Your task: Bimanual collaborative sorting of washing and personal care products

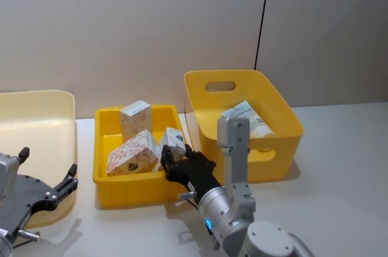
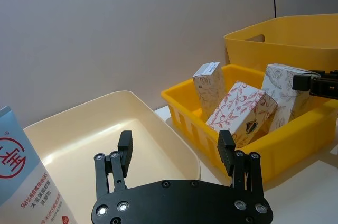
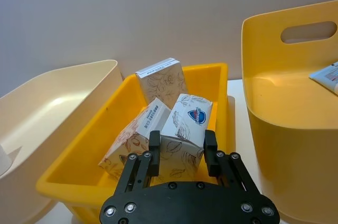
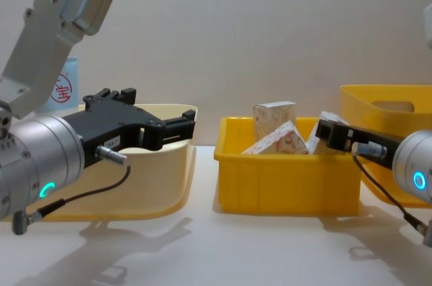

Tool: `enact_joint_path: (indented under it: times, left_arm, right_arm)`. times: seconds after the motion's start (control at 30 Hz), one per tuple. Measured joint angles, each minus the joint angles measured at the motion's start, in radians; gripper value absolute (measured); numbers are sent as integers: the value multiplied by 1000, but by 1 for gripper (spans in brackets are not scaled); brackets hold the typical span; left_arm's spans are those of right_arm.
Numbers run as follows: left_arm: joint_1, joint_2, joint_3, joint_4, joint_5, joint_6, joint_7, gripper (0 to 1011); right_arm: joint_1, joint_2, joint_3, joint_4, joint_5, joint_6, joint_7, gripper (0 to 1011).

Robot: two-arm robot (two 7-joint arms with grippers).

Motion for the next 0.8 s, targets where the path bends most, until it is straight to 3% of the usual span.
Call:
enact_joint_path:
  times: [0.5, 0.8]
  left_arm:
    - [0, 0, 0, 0, 0, 0, 0, 1003]
    - [0, 0, 0, 0, 0, 0, 0, 1004]
  right_arm:
    - [0, 3, -3, 0, -8, -8, 3, 448]
    - [12, 25, -23, 5, -41, -69, 43, 448]
